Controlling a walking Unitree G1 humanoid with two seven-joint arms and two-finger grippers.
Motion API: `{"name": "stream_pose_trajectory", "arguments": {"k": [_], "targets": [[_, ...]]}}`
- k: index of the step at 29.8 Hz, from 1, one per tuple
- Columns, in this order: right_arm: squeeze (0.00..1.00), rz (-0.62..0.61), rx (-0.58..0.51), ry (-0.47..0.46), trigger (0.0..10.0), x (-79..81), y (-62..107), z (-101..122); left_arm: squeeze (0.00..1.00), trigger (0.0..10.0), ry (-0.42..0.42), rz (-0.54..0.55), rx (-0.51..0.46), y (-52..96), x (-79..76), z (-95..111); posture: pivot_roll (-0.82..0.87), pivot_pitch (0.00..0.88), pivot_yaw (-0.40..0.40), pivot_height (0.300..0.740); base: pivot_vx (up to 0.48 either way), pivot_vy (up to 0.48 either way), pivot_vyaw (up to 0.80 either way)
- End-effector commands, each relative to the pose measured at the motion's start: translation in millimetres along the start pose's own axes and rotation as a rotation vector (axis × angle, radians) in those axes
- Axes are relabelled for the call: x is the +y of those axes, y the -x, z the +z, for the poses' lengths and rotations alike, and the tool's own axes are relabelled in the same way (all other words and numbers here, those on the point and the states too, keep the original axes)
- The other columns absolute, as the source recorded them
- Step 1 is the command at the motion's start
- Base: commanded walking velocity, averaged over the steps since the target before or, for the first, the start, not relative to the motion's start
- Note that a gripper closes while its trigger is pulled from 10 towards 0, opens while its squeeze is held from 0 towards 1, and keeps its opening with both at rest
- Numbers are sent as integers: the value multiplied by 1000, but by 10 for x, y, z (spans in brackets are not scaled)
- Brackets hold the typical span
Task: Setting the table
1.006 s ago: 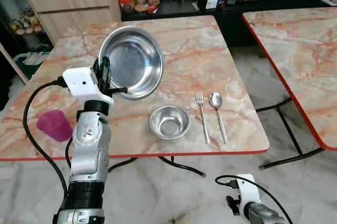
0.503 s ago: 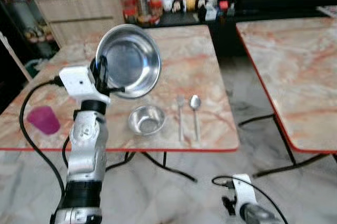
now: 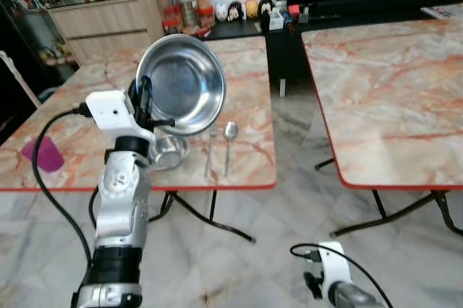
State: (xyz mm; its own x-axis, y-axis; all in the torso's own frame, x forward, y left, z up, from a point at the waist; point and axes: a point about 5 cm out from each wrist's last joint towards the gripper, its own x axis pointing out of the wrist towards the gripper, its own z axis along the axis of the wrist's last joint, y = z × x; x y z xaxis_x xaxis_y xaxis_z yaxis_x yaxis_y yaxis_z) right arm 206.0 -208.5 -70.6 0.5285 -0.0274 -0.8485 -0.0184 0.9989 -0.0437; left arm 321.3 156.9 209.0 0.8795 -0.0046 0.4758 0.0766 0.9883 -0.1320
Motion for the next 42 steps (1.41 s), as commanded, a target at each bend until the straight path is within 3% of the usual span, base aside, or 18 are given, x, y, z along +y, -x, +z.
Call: {"name": "stream_pose_trajectory", "arguments": {"k": [1,19,21,24,25,26,27,30,32,34,37,38,40,42], "targets": [[0,18,-20,-14,10000,64,-11,61,0,10000,-7,17,-36,-27,68,82,-3,0,94,740,0,-356,0],[0,16,-23,-12,10000,58,-11,80,0,10000,-11,35,-29,-12,102,76,-1,16,94,740,0,-351,0],[0,16,-24,-13,10000,58,-11,80,0,10000,-15,32,-13,-8,93,56,-1,16,94,740,0,-292,0],[0,14,-25,-12,10000,53,-10,87,0,10000,-3,52,120,27,131,-144,0,11,91,740,0,0,0],[0,14,-25,-12,10000,53,-10,87,0,10000,-3,52,120,27,131,-144,0,11,91,740,0,0,0],[0,14,-25,-12,10000,51,-10,89,0,10000,76,112,196,100,240,-284,1,12,91,740,0,0,0],[0,13,-26,-11,10000,51,-10,92,0,10000,96,206,276,216,422,-453,6,9,89,740,0,0,0],[0,14,-28,-12,10000,52,-11,99,0,10000,176,344,363,425,709,-650,-2,11,88,740,0,0,0],[0,14,-28,-12,10000,52,-11,99,0,10000,176,350,371,441,726,-663,-2,11,88,740,0,0,0],[0,12,-30,-11,10000,48,-10,103,0,10000,68,365,425,650,869,-766,2,5,86,740,0,0,0],[0,11,-30,-8,10000,43,-10,105,0,10000,39,397,482,842,966,-857,3,1,84,740,0,0,0],[0,11,-30,-8,10000,43,-10,105,0,10000,39,397,482,842,966,-857,3,1,84,740,0,0,0],[0,10,-30,-8,10000,40,-9,105,0,10000,46,404,546,976,999,-953,5,1,84,740,0,0,0],[0,10,-30,-8,10000,39,-9,105,0,10000,7,392,691,1119,1007,-1113,8,0,83,740,0,0,0]]}}
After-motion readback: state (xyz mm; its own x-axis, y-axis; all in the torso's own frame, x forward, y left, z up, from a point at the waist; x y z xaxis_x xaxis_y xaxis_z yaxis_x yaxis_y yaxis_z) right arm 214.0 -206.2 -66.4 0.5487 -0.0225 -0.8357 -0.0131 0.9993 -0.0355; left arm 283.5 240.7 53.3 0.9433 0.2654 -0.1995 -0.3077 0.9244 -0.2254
